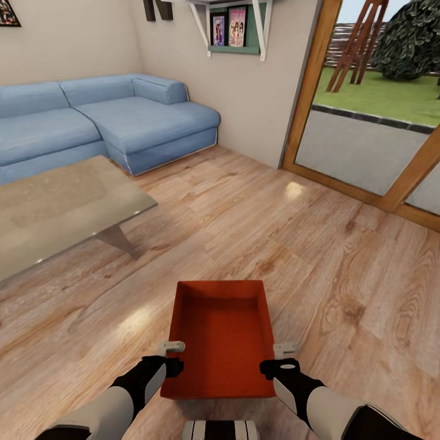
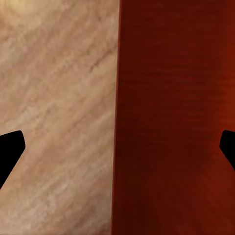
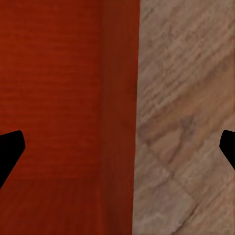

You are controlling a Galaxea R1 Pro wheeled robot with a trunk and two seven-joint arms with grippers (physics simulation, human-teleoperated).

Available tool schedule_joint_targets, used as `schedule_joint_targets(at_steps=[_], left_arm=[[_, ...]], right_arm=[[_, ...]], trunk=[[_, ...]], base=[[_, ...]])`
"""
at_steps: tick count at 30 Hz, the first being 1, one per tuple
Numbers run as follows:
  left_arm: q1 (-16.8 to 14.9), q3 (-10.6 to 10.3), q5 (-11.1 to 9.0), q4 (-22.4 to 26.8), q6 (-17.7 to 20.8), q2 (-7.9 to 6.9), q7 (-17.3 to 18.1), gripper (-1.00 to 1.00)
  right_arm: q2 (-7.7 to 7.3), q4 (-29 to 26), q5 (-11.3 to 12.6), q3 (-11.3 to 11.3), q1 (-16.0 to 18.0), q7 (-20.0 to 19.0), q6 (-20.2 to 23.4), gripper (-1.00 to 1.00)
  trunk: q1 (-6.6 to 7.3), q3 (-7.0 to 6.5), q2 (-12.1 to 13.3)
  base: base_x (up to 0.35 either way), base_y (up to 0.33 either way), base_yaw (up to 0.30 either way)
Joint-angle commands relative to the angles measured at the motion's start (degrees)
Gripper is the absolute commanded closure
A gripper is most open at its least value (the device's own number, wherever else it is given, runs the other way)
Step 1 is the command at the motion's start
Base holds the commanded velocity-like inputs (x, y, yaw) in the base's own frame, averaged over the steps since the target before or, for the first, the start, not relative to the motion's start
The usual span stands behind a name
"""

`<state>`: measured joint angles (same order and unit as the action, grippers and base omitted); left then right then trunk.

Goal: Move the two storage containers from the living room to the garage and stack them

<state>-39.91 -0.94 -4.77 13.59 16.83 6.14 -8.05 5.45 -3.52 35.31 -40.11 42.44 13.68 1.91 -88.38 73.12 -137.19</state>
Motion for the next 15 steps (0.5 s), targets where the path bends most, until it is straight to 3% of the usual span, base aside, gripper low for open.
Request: schedule_joint_targets(at_steps=[1,15], left_arm=[[0.0,-0.1,-0.5,0.2,0.3,0.01,-0.3,-1.0],[0.0,-0.1,-0.5,0.2,0.3,0.01,-0.3,-1.0]], right_arm=[[0.0,-0.1,0.4,-0.5,0.0,0.3,0.2,-1.0],[0.0,-0.1,0.4,-0.5,0.0,0.3,0.2,-1.0]], trunk=[[-0.21,0.22,-0.4],[-0.65,0.58,-1.2]], base=[[0.0,0.0,0.0],[0.0,0.0,0.0]])
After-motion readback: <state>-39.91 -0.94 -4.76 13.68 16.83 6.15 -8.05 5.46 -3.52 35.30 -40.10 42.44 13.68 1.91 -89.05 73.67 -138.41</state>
